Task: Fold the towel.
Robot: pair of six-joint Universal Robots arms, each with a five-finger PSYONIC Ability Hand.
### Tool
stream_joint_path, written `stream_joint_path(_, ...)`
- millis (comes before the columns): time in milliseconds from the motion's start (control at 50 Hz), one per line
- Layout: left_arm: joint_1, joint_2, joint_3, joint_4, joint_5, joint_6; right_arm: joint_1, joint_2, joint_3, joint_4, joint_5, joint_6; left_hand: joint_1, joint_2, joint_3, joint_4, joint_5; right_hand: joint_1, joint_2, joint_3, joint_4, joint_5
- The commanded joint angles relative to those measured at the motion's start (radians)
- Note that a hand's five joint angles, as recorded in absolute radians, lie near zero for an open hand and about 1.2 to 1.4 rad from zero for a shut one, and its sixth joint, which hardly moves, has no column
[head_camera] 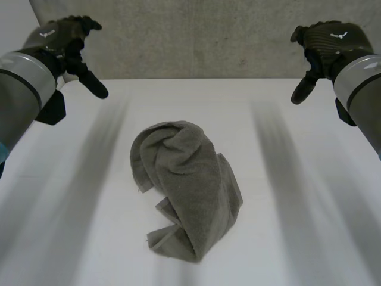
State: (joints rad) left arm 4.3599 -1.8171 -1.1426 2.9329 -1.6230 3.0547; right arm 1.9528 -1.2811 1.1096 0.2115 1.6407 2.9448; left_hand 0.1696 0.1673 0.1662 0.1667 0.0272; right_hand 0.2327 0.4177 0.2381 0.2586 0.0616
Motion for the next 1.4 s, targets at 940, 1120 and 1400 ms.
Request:
stream_joint_path(940, -0.026, -0.457, -0.149, 0.256, 0.158, 0.148, 0.149, 0.195, 0.51, -0.438, -0.24, -0.199, 1.189, 1.191, 1.192, 1.192, 1.157, 1.164, 0.979, 1.158, 1.138, 1.16)
stream_joint_path(1120, -0.026, -0.098, -0.281, 0.246, 0.163, 0.141, 0.077, -0.117, 0.523, -0.35, -0.307, -0.081, 1.227, 1.229, 1.23, 1.23, 1.195, 1.164, 0.979, 1.158, 1.138, 1.16)
stream_joint_path(1400, -0.011, 0.349, -0.369, 0.042, 0.239, 0.108, -0.155, -0.435, 0.446, 0.057, -0.515, -0.167, 1.227, 1.229, 1.23, 1.23, 1.195, 1.164, 0.979, 1.158, 1.138, 1.16)
